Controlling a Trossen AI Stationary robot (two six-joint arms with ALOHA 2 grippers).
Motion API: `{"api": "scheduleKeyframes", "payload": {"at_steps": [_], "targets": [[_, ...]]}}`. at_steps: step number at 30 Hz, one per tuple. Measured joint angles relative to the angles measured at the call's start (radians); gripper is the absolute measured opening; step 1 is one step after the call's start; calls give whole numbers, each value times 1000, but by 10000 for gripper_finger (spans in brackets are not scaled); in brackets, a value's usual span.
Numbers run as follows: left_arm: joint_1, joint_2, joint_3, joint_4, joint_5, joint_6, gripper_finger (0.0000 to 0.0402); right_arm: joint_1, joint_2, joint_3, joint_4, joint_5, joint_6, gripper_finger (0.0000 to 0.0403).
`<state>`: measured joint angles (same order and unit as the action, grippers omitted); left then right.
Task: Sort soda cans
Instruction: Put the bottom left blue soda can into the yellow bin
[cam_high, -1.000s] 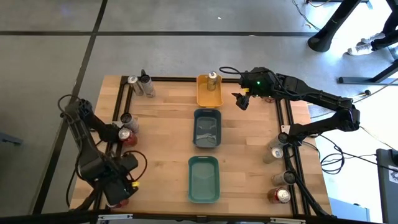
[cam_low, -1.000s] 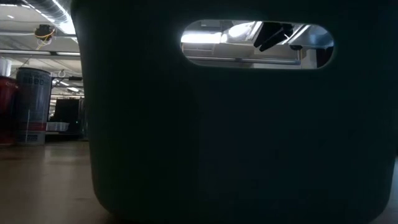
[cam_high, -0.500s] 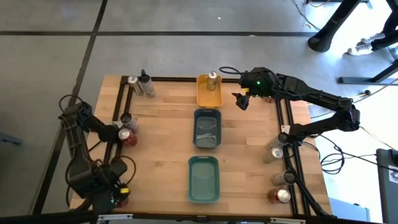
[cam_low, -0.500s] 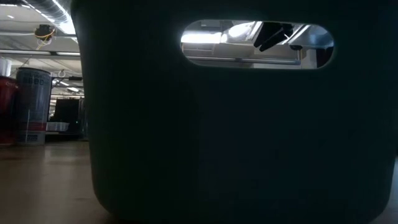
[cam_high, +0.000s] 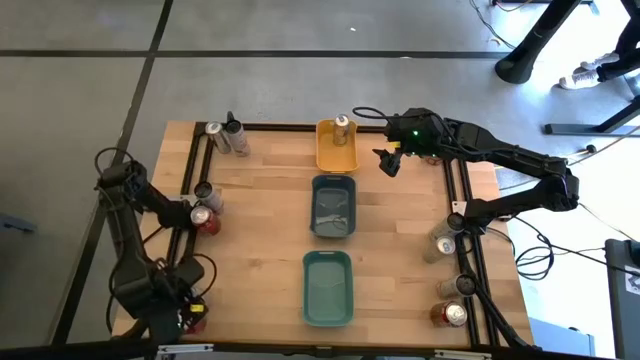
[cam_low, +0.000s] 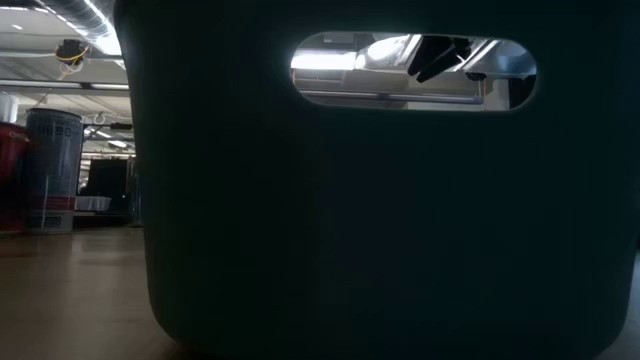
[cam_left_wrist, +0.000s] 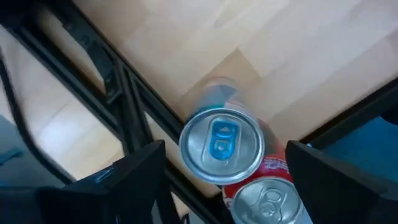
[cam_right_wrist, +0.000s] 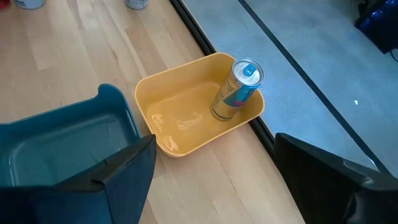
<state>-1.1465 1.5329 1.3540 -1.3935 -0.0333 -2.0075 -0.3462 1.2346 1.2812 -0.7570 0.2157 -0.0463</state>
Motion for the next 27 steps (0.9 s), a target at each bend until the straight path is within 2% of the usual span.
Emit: {"api": "scheduleKeyframes", "payload": {"at_steps": [5, 11, 19, 22, 27], "targets": [[0, -14, -61, 20, 13, 2, 320, 0, 0, 0, 0, 0, 0, 325], [0, -46, -152, 169, 21, 0, 320, 0, 0, 0, 0, 0, 0, 325], [0, -45, -206, 185, 50, 39, 318, 0, 0, 0, 0, 0, 0, 325], [2, -45, -206, 186, 50, 54, 300, 0, 0, 0, 0, 0, 0, 325], [11, -45, -206, 180, 50, 118, 237, 0, 0, 0, -2, 0, 0, 325]]}}
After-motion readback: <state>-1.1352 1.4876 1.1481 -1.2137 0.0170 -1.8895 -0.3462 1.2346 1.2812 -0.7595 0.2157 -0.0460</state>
